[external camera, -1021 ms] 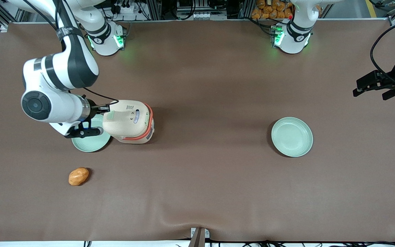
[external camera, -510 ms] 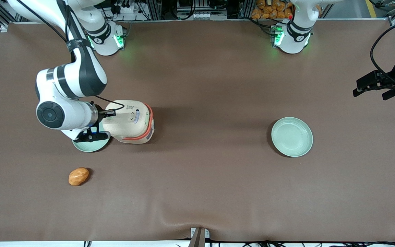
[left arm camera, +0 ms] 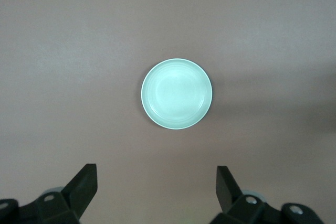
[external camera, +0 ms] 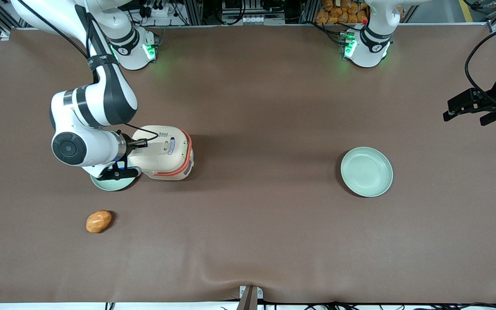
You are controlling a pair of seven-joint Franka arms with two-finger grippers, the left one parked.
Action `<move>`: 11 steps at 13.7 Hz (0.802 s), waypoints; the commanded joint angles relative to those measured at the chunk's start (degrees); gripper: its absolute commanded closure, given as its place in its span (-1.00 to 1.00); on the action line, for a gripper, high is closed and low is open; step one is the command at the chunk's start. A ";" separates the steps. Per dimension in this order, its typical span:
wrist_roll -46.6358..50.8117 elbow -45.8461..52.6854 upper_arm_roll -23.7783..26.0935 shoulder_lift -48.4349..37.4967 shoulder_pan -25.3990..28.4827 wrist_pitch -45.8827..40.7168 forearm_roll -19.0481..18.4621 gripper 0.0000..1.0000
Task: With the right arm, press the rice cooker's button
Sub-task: 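Push the closed right gripper fingertips into the rice cooker's lid-release button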
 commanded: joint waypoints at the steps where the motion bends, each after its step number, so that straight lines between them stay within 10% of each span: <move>1: 0.41 -0.22 -0.40 1.60 0.63 2.07 0.72 0.90; 11: 0.06 2.67 -0.49 -0.33 0.27 -1.34 0.63 0.81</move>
